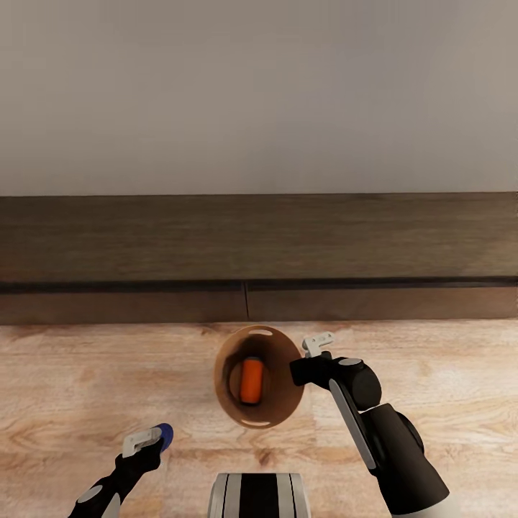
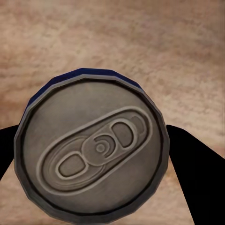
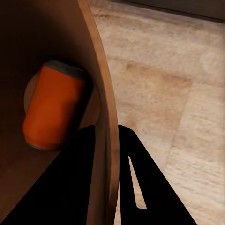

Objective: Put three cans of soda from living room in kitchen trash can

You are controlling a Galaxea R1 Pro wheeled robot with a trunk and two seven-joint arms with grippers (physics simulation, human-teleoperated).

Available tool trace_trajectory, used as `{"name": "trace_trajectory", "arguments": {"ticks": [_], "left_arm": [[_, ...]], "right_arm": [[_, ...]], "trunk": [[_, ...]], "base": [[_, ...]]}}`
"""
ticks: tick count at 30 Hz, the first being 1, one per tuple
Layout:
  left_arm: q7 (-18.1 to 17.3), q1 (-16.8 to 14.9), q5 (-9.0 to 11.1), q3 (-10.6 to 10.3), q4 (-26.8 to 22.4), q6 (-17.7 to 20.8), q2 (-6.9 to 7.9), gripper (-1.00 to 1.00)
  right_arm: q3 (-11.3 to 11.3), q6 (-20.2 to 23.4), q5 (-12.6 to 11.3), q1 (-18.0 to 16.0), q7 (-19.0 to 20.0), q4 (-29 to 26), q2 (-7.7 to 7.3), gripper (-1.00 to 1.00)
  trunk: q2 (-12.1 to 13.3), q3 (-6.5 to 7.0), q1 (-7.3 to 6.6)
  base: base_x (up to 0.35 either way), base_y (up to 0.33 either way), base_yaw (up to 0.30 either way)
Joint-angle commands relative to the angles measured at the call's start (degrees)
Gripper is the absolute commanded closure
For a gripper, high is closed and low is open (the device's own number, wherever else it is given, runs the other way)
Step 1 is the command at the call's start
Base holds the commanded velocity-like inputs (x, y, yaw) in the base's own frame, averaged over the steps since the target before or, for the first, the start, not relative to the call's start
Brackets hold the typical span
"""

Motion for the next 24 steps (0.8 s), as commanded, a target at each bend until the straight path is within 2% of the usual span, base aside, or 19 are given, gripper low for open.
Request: {"name": "trace_trajectory", "arguments": {"ticks": [1,12,19,24], "left_arm": [[0.0,0.0,0.0,0.0,0.0,0.0,0.00,1.00],[0.0,0.0,0.0,0.0,0.0,0.0,0.00,1.00],[0.0,0.0,0.0,0.0,0.0,0.0,0.00,1.00],[0.0,0.0,0.0,0.0,0.0,0.0,0.00,1.00]], "right_arm": [[0.0,0.0,-1.5,0.0,0.4,0.0,0.01,1.00],[0.0,0.0,-1.5,0.0,0.4,0.0,0.01,1.00],[0.0,0.0,-1.5,0.0,0.4,0.0,0.01,1.00],[0.0,0.0,-1.5,0.0,0.4,0.0,0.01,1.00]], "trunk": [[0.0,0.00,0.00],[0.0,0.33,0.00],[2.8,2.22,-1.54],[2.8,2.59,-1.54]], "base": [[0.000,0.000,0.000],[0.000,0.000,0.000],[0.000,0.000,0.000],[0.000,0.000,0.000]]}}
